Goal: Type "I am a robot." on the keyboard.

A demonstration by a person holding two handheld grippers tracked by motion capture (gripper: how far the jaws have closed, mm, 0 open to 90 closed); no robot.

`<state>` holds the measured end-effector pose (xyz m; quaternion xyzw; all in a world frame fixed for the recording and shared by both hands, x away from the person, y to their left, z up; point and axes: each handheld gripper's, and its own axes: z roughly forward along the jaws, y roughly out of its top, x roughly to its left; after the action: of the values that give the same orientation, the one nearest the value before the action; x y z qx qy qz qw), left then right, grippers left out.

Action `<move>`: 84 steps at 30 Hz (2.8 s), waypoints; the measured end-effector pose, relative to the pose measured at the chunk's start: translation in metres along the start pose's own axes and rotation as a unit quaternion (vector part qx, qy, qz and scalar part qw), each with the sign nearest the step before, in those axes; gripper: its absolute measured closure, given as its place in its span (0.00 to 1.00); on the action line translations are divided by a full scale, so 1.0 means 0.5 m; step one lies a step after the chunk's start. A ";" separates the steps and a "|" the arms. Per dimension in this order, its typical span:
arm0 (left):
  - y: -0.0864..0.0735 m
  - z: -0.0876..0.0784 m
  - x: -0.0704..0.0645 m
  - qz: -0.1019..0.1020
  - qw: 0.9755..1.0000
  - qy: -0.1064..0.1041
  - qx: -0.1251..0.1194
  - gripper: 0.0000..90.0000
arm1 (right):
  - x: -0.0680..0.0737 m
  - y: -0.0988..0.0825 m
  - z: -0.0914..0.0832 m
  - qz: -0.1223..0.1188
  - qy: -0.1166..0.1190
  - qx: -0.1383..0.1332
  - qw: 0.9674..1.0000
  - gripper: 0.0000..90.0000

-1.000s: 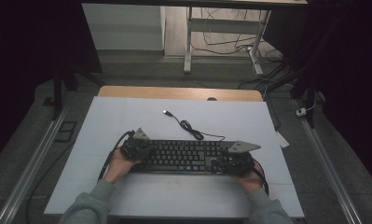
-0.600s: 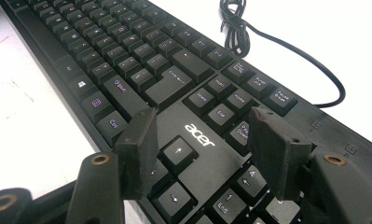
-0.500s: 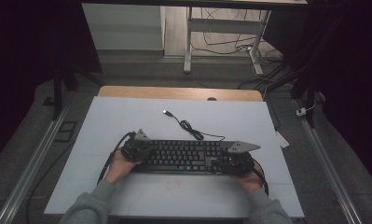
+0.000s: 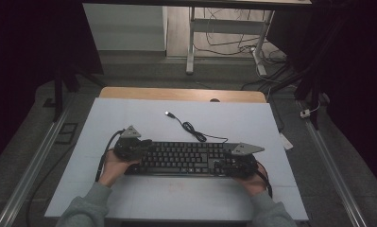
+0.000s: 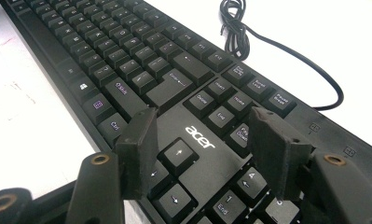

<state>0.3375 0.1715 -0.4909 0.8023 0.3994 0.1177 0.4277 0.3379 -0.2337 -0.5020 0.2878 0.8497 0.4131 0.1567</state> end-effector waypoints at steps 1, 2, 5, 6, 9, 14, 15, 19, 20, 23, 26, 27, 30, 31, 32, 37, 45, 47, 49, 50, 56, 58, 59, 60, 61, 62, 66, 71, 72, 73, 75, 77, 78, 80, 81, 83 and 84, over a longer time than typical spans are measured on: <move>0.000 -0.005 0.000 -0.004 1.000 0.000 -0.003 0.64 | 0.000 0.000 0.000 0.000 0.000 0.000 1.000 0.48; 0.001 -0.008 0.001 -0.005 1.000 0.001 -0.004 0.60 | 0.000 0.000 0.000 0.000 0.001 -0.001 1.000 0.48; 0.000 -0.016 0.003 -0.010 1.000 0.011 -0.006 0.51 | 0.000 0.000 0.000 -0.001 0.001 -0.002 1.000 0.48; 0.000 -0.018 0.004 -0.010 1.000 0.013 -0.005 0.49 | 0.000 0.000 0.000 -0.001 0.001 -0.002 1.000 0.48; -0.001 -0.020 0.005 -0.012 1.000 0.018 -0.002 0.44 | -0.001 0.000 0.000 0.000 0.001 -0.004 1.000 0.48; -0.001 -0.021 0.003 -0.008 1.000 0.016 -0.001 0.43 | 0.001 0.001 -0.001 -0.001 0.002 -0.005 1.000 0.48; -0.001 -0.021 0.003 -0.007 1.000 0.015 0.000 0.43 | 0.001 0.001 -0.001 0.000 0.003 -0.007 1.000 0.48; -0.002 -0.021 0.002 -0.005 1.000 0.014 0.005 0.42 | 0.002 0.002 -0.002 0.002 0.005 -0.011 1.000 0.48; -0.002 -0.021 0.002 -0.005 1.000 0.014 0.005 0.42 | 0.002 0.002 -0.001 0.002 0.005 -0.011 1.000 0.48; -0.002 -0.020 0.003 -0.005 1.000 0.014 0.007 0.41 | 0.003 0.003 0.000 0.005 0.009 -0.014 1.000 0.48; -0.003 -0.018 0.004 -0.005 1.000 0.016 0.009 0.41 | 0.004 0.007 0.001 0.008 0.013 -0.017 1.000 0.48; -0.003 -0.017 0.004 -0.005 1.000 0.017 0.010 0.41 | 0.005 0.010 0.001 0.010 0.015 -0.020 1.000 0.48; -0.003 -0.016 0.003 -0.005 1.000 0.018 0.012 0.41 | 0.009 0.019 0.004 0.013 0.019 -0.026 0.999 0.48; -0.003 -0.016 0.003 -0.004 1.000 0.018 0.013 0.41 | 0.011 0.022 0.005 0.014 0.021 -0.028 0.999 0.48; -0.003 -0.016 0.003 -0.003 1.000 0.018 0.013 0.41 | 0.012 0.025 0.005 0.012 0.020 -0.028 0.999 0.48; -0.003 -0.013 0.002 -0.002 1.000 0.018 0.016 0.40 | 0.017 0.036 0.012 0.016 0.024 -0.031 0.999 0.48; -0.004 -0.011 0.002 0.002 1.000 0.019 0.021 0.40 | 0.026 0.054 0.026 0.007 0.032 -0.037 0.999 0.51; -0.004 -0.010 0.001 0.002 1.000 0.019 0.022 0.40 | 0.030 0.059 0.028 0.004 0.031 -0.037 0.999 0.53; -0.005 -0.009 0.000 0.002 1.000 0.019 0.024 0.39 | 0.033 0.063 0.031 0.001 0.031 -0.036 0.999 0.56; -0.005 -0.008 0.000 0.003 1.000 0.018 0.025 0.39 | 0.034 0.066 0.032 0.004 0.033 -0.036 0.999 0.59; -0.005 -0.009 -0.002 0.005 0.999 0.018 0.027 0.39 | 0.037 0.084 0.042 0.008 0.042 -0.029 0.999 0.77; -0.006 -0.008 -0.003 0.005 0.999 0.019 0.027 0.39 | 0.040 0.091 0.047 0.007 0.047 -0.026 0.999 0.82; -0.006 -0.007 -0.004 0.004 0.999 0.018 0.029 0.39 | 0.042 0.094 0.050 0.006 0.048 -0.024 0.999 0.85; -0.006 -0.006 -0.005 0.006 0.999 0.018 0.030 0.39 | 0.043 0.097 0.053 0.008 0.052 -0.021 0.998 0.88; -0.006 -0.004 -0.006 0.008 0.999 0.017 0.032 0.38 | 0.044 0.101 0.056 0.009 0.055 -0.019 0.998 0.92; -0.006 -0.003 -0.008 0.009 0.999 0.017 0.033 0.38 | 0.046 0.105 0.060 0.010 0.058 -0.018 0.998 0.94; -0.005 -0.001 -0.011 0.012 0.999 0.015 0.033 0.38 | 0.058 0.127 0.078 0.005 0.063 -0.015 0.998 0.98; -0.006 0.001 -0.011 0.012 0.999 0.015 0.036 0.38 | 0.068 0.142 0.105 0.007 0.072 -0.017 0.997 1.00; -0.006 0.002 -0.011 0.012 0.999 0.015 0.036 0.38 | 0.070 0.142 0.112 0.008 0.075 -0.017 0.997 1.00; -0.006 0.002 -0.010 0.012 0.999 0.015 0.037 0.38 | 0.072 0.142 0.119 0.004 0.076 -0.013 0.997 1.00; -0.006 0.002 -0.010 0.012 0.999 0.015 0.036 0.38 | 0.077 0.144 0.133 -0.002 0.077 -0.007 0.997 1.00; -0.005 0.002 -0.010 0.012 0.999 0.016 0.035 0.38 | 0.079 0.146 0.148 -0.003 0.081 -0.003 0.997 1.00; -0.005 0.002 -0.010 0.013 0.999 0.016 0.035 0.38 | 0.082 0.148 0.157 -0.007 0.080 0.002 0.997 1.00; -0.005 0.002 -0.011 0.014 0.999 0.016 0.035 0.38 | 0.086 0.150 0.171 -0.011 0.084 0.004 0.996 1.00; -0.005 0.001 -0.011 0.014 0.999 0.016 0.034 0.38 | 0.089 0.152 0.178 -0.014 0.083 0.008 0.996 1.00; -0.005 0.000 -0.011 0.014 0.999 0.016 0.034 0.38 | 0.094 0.155 0.193 -0.017 0.084 0.015 0.996 1.00; -0.005 0.000 -0.010 0.014 0.999 0.016 0.034 0.38 | 0.096 0.155 0.199 -0.015 0.086 0.015 0.996 1.00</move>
<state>0.3327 0.1688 -0.4922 0.8200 0.3987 0.1225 0.3920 0.3783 -0.1047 -0.5026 0.2405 0.8703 0.4212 0.0852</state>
